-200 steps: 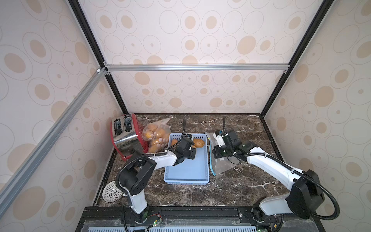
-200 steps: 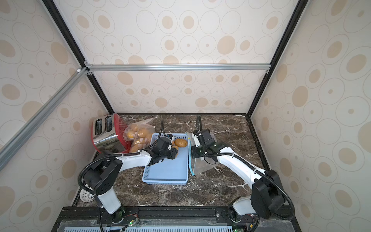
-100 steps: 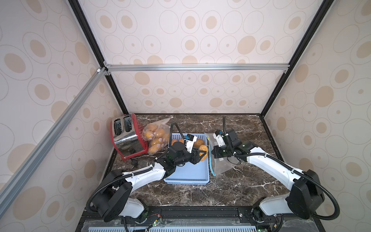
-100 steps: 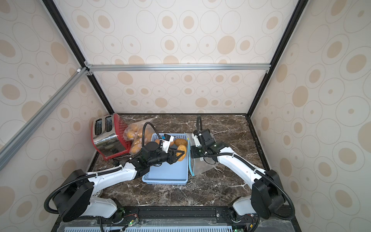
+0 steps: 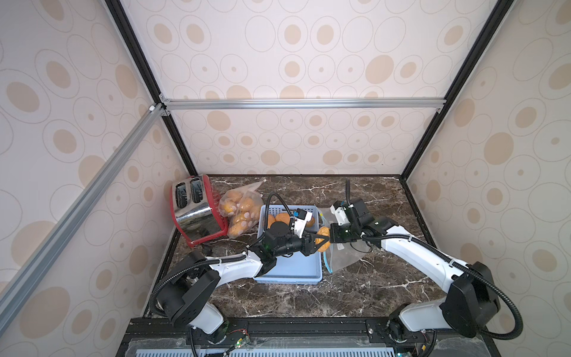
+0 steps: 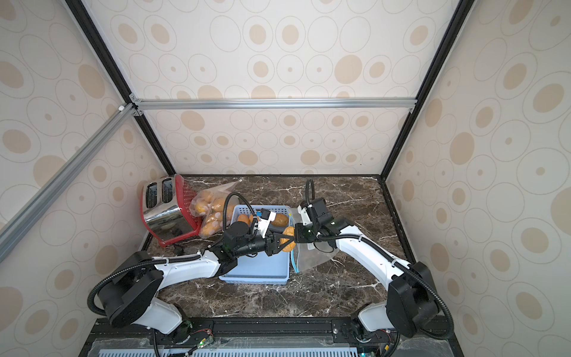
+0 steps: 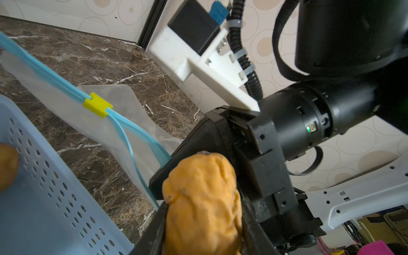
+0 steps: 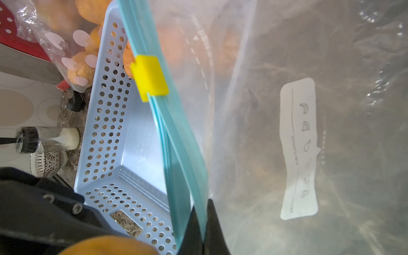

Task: Put the potatoes into a zipper bag and zip it
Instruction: Pick up the potato from the basket, then place the potato into the zipper food storage bag.

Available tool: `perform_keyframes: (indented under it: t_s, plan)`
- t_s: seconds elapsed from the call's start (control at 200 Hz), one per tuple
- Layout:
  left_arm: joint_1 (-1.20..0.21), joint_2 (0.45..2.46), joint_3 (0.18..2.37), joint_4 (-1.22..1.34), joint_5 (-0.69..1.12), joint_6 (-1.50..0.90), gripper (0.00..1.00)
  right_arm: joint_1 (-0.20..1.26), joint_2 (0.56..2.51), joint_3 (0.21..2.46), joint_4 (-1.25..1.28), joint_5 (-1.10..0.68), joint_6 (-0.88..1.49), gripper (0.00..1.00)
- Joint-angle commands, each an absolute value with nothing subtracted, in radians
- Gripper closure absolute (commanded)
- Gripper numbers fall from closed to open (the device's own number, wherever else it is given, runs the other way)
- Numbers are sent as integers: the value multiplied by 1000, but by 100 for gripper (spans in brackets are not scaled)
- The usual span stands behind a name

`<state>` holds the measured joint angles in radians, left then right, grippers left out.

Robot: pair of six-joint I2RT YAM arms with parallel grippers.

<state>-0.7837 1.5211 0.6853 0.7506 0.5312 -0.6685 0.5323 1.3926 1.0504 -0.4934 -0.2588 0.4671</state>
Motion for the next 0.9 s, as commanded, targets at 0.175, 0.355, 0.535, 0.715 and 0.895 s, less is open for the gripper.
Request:
perform_keyframes:
  t_s: [0.175,0.355,0.535,0.715,0.895]
  plan:
    - [-804,1542,703,628,420,-629,59,528,1348,1059,-441,-349,536,100]
    - [-802,1552,714,546,372,-586,60,528,1348,1049,-430,-376,553,100]
    - [-803,1554,716,530,372,-586,58,528,1353,1051,-417,-394,571,100]
    - [-804,1562,764,461,386,-564,55,528,1373,1073,-416,-436,595,100]
    - [-810,1564,794,391,388,-534,56,528,1370,1075,-398,-460,617,100]
